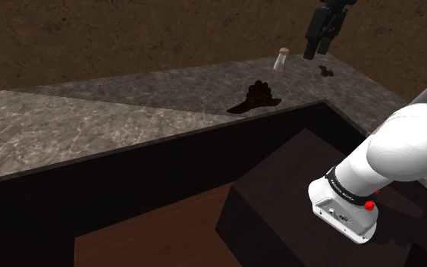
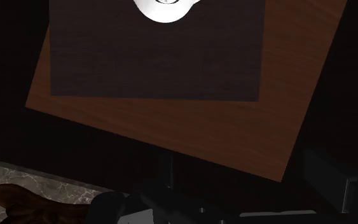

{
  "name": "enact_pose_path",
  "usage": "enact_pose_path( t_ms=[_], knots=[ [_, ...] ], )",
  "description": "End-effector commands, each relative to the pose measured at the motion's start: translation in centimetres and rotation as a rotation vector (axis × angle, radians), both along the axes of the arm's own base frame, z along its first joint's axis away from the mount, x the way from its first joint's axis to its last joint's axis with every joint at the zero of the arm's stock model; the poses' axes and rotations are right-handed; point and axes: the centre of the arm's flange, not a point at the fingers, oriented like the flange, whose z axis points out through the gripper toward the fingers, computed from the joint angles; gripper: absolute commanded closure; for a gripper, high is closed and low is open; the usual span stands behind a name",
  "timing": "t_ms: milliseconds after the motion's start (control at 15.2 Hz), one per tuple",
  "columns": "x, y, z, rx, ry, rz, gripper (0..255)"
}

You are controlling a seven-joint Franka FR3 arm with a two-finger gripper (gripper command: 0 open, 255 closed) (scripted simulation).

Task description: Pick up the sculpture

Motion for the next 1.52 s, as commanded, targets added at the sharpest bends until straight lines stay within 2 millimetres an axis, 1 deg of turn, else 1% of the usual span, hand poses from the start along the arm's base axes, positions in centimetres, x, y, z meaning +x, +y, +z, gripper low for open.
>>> enact_pose_path(
  t_ms=[0, 330, 726, 1056, 1452],
  knots=[
    [0.0, 0.0, 0.0, 0.0, 0.0, 0.0, 0],
    [2.0, -4.8, -3.9, 0.004, -0.001, 0.078, 0],
    [4.9, -10.3, -8.7, 0.008, -0.002, 0.171, 0],
    [7.7, -14.7, -12.7, 0.012, -0.003, 0.249, 0],
    [11.5, -19.6, -17.5, 0.016, -0.004, 0.343, 0]
  ],
)
